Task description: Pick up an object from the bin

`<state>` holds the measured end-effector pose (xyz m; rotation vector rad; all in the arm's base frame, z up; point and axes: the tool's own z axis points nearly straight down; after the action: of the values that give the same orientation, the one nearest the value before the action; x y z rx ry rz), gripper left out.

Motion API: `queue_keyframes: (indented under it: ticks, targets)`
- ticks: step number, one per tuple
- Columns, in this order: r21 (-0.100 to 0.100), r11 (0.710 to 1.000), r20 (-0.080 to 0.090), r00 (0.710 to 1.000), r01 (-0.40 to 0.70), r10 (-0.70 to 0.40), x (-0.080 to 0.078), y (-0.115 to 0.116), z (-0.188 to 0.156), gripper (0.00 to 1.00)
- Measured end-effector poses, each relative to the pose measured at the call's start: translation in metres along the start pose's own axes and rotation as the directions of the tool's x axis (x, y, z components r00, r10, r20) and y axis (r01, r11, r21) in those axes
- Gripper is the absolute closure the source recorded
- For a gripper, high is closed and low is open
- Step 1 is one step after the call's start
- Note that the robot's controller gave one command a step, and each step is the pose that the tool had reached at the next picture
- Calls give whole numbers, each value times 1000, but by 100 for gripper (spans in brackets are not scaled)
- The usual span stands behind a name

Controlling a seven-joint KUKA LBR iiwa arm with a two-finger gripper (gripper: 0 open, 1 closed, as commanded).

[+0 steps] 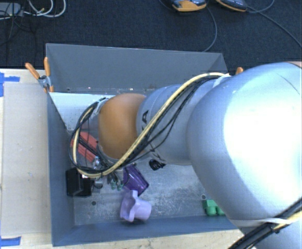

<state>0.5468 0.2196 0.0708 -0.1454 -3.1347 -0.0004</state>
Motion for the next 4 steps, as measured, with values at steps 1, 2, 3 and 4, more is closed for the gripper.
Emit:
queue_keyframes:
  ticks: [1,2,3,4]
  targets:
    - [0,1000,0,1000,-2,2,0,0,0,100]
    - [0,1000,0,1000,-4,4,0,0,0,100]
    - [0,1000,0,1000,-5,5,0,0,0,100]
    - [0,1000,0,1000,-5,5,0,0,0,100]
